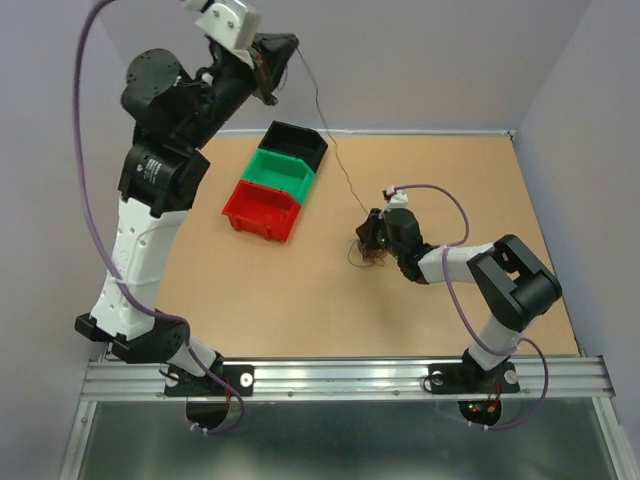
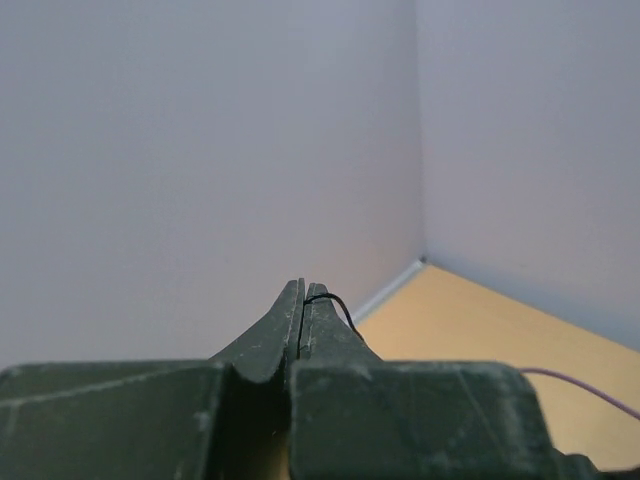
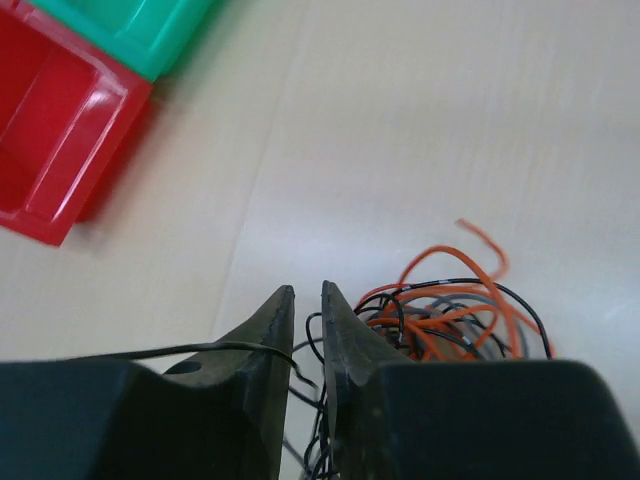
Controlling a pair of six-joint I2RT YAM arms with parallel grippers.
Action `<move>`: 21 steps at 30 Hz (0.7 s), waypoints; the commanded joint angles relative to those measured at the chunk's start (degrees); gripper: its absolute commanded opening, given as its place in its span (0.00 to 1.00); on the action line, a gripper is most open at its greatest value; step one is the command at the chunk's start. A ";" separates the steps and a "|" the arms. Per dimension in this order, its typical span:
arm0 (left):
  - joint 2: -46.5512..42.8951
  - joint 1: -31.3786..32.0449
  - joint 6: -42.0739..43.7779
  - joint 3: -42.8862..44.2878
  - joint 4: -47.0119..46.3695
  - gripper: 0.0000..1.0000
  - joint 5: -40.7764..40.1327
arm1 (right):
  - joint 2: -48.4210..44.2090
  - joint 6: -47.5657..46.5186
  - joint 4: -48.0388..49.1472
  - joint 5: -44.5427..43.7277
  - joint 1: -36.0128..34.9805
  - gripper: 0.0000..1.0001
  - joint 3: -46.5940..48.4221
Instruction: Untangle the cables
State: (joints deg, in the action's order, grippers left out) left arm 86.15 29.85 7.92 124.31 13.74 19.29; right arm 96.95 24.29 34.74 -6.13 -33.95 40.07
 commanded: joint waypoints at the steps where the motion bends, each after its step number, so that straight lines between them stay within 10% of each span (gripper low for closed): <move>1: -3.07 -0.40 3.15 6.39 0.79 0.00 -12.59 | 0.53 11.02 1.73 -2.23 4.94 0.23 -0.25; 13: -6.25 -0.67 1.65 -1.61 -8.46 0.00 -27.82 | -9.31 10.96 0.77 -3.36 5.92 0.03 -4.13; 21: -12.23 -0.67 3.58 -27.70 -14.52 0.00 -5.51 | -21.09 5.68 -2.31 -0.46 5.92 0.01 -4.57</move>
State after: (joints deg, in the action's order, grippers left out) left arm 75.48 29.12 9.87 104.16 4.47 2.92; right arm 79.85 32.82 32.64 -7.70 -28.03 36.05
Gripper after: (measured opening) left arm 0.026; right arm 0.031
